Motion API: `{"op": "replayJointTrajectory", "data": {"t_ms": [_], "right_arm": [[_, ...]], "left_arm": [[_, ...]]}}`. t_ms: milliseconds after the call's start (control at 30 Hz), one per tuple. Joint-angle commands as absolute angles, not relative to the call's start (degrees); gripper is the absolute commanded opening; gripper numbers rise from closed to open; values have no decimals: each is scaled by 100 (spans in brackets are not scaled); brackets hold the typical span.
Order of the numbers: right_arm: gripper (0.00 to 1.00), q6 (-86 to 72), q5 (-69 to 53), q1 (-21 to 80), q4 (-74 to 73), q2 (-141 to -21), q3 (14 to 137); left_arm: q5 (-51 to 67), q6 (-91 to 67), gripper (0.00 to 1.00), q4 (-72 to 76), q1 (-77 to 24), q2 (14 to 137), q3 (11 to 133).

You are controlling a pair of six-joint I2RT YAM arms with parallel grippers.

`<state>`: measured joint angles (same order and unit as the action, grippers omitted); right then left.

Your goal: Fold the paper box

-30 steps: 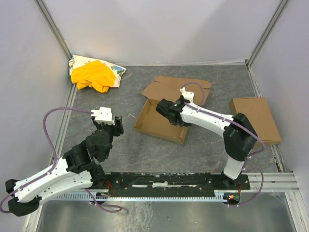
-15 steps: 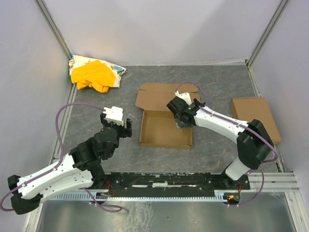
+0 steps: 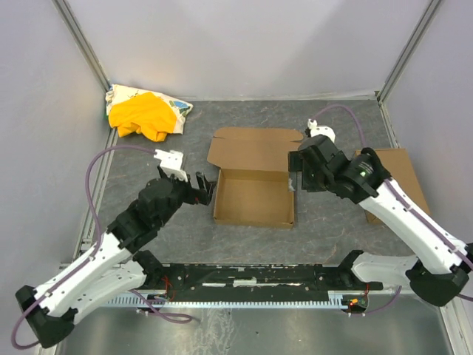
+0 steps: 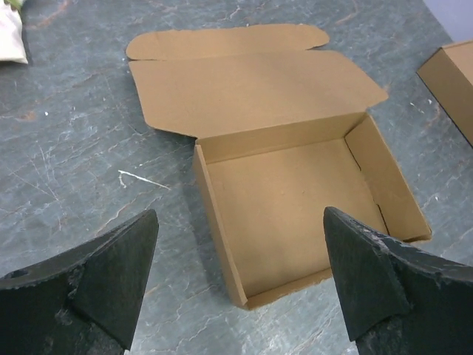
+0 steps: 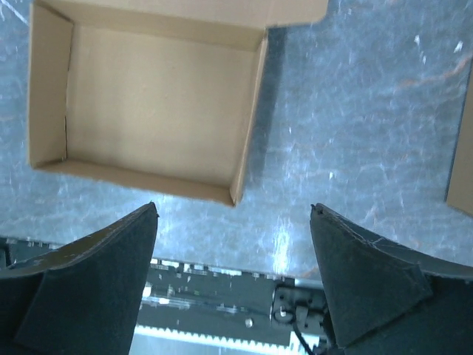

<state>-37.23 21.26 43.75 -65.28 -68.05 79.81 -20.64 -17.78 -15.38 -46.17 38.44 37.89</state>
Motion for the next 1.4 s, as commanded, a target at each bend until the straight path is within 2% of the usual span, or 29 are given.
{"op": "replayJointTrajectory", "data": {"t_ms": [0,67,133,167,233,267,300,333,367,400,467,500,533,600,667,700,733,900,1100,1267,1367], "right_arm": [[86,-3896,1910,4360,-7183,-6186,7799],[82,-3698,1918,4364,-6963,-5712,7517],[82,-3637,1894,4359,-6883,-5285,7317],[80,-3670,1921,4360,-6949,-5119,7281],[70,-3692,1936,4360,-7148,-4977,7336],[62,-3667,1875,4359,-7208,-4983,7406],[42,-3658,1832,4360,-7273,-5042,7489],[7,-3671,1880,4360,-7375,-5147,7586],[2,-3704,1940,4359,-7535,-5283,7669],[2,-3689,1919,4359,-7590,-5409,7731],[2,-3598,1803,4359,-7619,-5593,7784],[3,-3583,1816,4359,-7616,-5654,7792],[14,-3563,1853,4365,-7582,-5696,7795],[49,-3575,2114,4359,-7538,-5816,7882],[71,-3497,2318,4351,-7447,-6084,8024],[89,-3478,2406,4343,-7395,-6238,8108],[99,-3486,2458,4323,-7336,-6381,8172],[100,-3338,2094,3809,-6841,-7097,8449],[91,-2911,-251,1858,-5678,-8239,8544],[92,-2883,-1387,826,-4812,-9465,8863],[97,-2842,-1723,616,-4316,-10189,9049]], "left_arm": [[6,-2233,98,-1106,-3546,4595,4278],[76,-2265,89,-1128,-3156,4932,4456],[-121,-2369,75,-1195,-2974,5167,4623],[-155,-2436,61,-1248,-2824,5282,4725],[-127,-2666,26,-1375,-2450,5470,4872],[-26,-2780,18,-1395,-2222,5542,4893],[93,-2875,15,-1401,-2009,5598,4889],[239,-2947,11,-1406,-1797,5652,4858],[340,-3039,8,-1414,-1641,5695,4822],[411,-3107,9,-1400,-1527,5711,4772],[494,-3153,23,-1361,-1382,5686,4636],[446,-3167,33,-1359,-1341,5653,4565],[334,-3179,46,-1382,-1313,5607,4499],[181,-3201,68,-1380,-1280,5510,4379],[278,-3193,77,-1216,-1281,5465,4253],[330,-3216,79,-1135,-1275,5482,4243],[353,-3257,80,-1109,-1276,5534,4268],[346,-3290,78,-1332,-1258,6196,4750],[-236,-3096,77,-1384,-1162,7078,5428],[77,-3199,76,-1254,-989,8340,6270],[231,-3271,75,-1004,-959,9120,6689]]}}
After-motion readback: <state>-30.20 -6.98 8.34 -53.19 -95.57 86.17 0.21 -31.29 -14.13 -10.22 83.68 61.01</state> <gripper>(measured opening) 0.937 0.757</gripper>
